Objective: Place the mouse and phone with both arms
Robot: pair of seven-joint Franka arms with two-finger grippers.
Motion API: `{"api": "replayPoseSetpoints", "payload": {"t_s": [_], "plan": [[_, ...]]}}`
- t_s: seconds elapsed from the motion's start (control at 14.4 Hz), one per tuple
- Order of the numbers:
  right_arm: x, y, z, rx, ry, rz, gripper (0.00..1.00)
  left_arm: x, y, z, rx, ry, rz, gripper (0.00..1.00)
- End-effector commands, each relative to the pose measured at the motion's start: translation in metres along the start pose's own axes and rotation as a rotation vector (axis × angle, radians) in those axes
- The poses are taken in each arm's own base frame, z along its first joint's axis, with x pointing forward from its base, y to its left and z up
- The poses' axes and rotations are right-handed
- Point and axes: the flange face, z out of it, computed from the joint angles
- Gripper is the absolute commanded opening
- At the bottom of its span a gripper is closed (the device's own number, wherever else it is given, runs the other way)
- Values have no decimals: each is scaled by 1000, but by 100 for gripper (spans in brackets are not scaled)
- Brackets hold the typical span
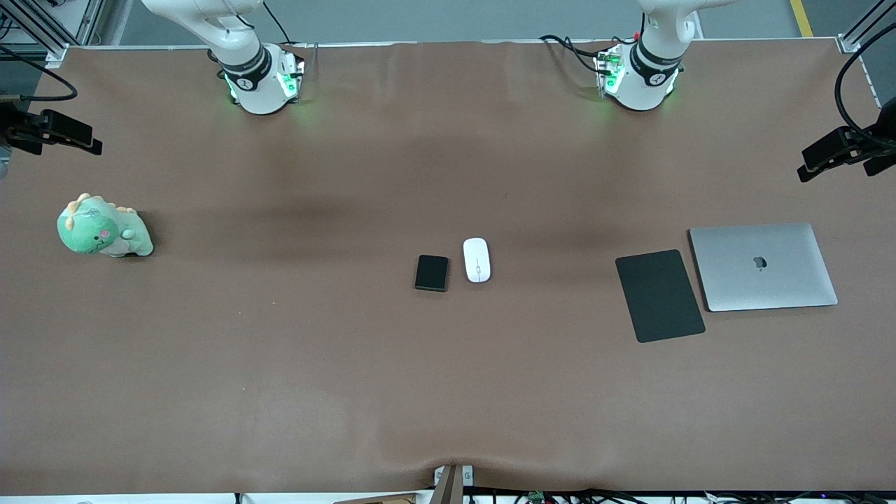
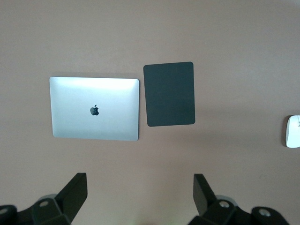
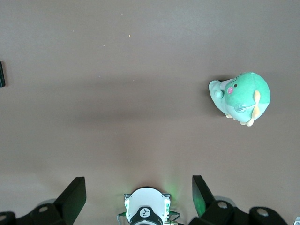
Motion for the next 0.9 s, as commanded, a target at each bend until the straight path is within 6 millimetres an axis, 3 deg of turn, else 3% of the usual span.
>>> {"api": "replayPoseSetpoints", "payload": {"t_s": [0.0,0.28,0.48,0.83], "plan": [[0,0,-6,-14,0,-10,100,6,-1,-4,13,-1,8,100],[1,-6,-5,-14,-5,-20,100,14,-1,-1,10,-3,-3,100],[0,1,-6,-4,-3,-5,100,21,-3,13,0,-29,8,100],[1,2,-4,-4,-6,4,100,24,2,19,8,-37,36,100]]}}
